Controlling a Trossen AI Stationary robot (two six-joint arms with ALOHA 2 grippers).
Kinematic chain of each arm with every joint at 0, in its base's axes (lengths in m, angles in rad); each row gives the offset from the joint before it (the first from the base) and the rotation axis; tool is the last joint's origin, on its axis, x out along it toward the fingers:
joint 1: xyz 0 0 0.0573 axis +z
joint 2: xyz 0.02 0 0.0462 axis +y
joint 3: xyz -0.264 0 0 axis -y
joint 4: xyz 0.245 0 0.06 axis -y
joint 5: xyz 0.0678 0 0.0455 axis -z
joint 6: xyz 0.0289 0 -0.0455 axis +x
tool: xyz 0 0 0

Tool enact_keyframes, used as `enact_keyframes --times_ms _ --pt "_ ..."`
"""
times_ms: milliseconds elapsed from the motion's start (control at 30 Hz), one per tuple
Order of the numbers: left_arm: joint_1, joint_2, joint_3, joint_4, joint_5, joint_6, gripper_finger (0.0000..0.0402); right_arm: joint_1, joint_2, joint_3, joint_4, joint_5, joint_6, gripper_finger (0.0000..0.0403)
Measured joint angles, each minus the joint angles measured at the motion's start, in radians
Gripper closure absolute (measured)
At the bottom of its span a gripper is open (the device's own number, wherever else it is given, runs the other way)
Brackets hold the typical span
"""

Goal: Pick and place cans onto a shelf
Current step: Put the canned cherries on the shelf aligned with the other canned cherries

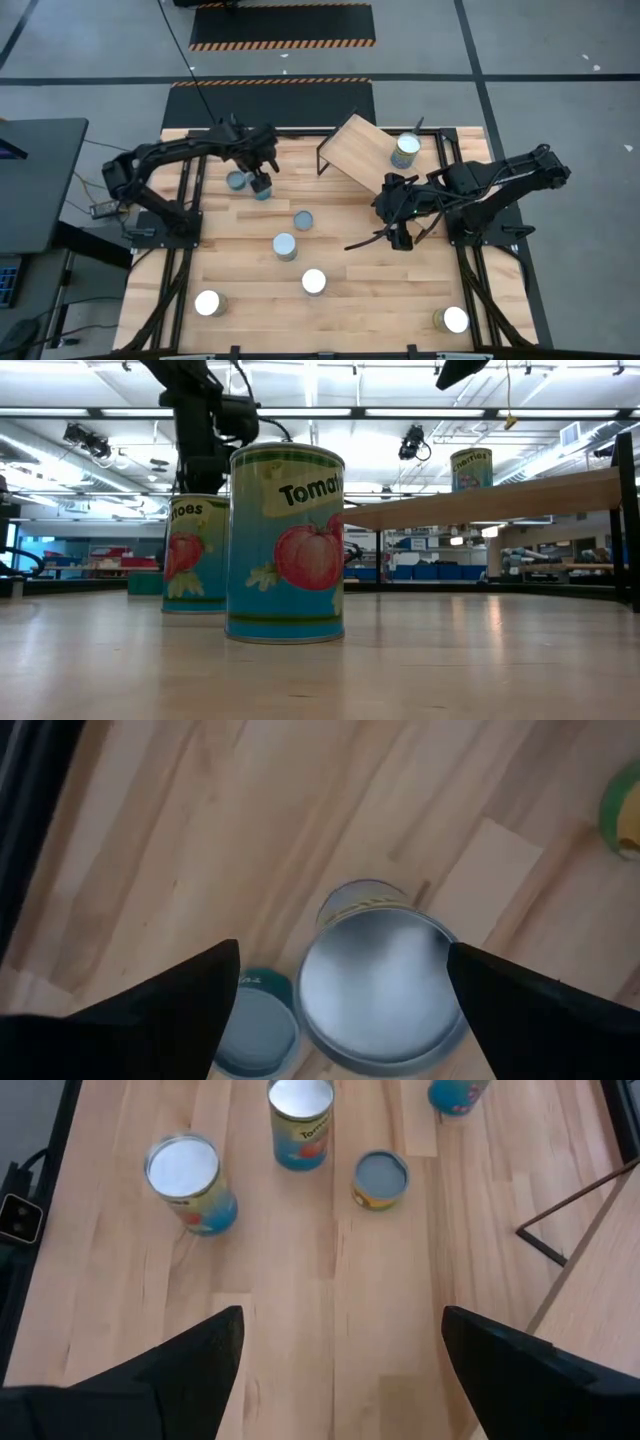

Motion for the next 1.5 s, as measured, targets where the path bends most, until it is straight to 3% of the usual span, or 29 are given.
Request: enact_keyframes --times_ms 300,633,867,1133,1400,1500 --pt "-0.023 0.031 0.0 0.001 0.024 0.024 0.0037 -0.026 0.0 0.0 0.0 0.0 0.032 0.0055" --pt "-0.03 -0.015 -0.001 -0.041 0.028 0.078 0.0037 -0.041 0.0 0.0 -0.001 0.0 0.056 0.0055" --pt "-0.038 0.001 0.0 0.021 0.144 0.092 0.0037 -0.041 0.0 0.0 -0.022 0.0 0.076 0.0055" --pt "-0.066 0.034 -0.001 0.03 -0.002 -0.006 0.0037 -0.038 0.0 0.0 -0.045 0.0 0.105 0.0055" --pt "-0.072 0.019 0.031 0.015 -0.09 -0.049 0.0037 -0.038 0.0 0.0 -0.046 -0.007 0.097 0.0055" --pt "-0.054 0.018 0.034 0.013 -0.078 0.01 0.0037 -0.038 0.0 0.0 -0.047 -0.007 0.104 0.0055"
